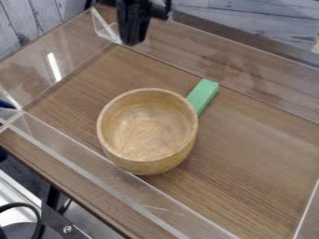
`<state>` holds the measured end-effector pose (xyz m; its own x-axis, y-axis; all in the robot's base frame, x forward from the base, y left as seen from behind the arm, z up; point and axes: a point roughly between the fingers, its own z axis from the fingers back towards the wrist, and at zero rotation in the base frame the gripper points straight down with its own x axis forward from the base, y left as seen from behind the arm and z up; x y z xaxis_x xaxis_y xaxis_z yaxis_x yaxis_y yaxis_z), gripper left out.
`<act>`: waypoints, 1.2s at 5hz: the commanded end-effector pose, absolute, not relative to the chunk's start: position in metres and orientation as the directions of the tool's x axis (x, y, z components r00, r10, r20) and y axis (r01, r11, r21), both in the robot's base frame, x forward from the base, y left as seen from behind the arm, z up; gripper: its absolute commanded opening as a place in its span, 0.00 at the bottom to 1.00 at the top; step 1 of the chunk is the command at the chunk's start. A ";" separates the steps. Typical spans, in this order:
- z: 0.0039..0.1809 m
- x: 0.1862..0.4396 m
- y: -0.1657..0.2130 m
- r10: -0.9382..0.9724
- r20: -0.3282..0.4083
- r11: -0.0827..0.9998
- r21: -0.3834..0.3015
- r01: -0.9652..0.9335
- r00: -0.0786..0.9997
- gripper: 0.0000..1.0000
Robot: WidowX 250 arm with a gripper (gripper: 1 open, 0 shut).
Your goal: Remove the green block from inside the brown bowl and put it on the table
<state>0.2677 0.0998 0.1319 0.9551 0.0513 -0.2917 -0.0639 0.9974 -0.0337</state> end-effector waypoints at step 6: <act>0.055 0.257 0.116 0.152 -0.257 0.984 0.128 -0.122 0.954 0.00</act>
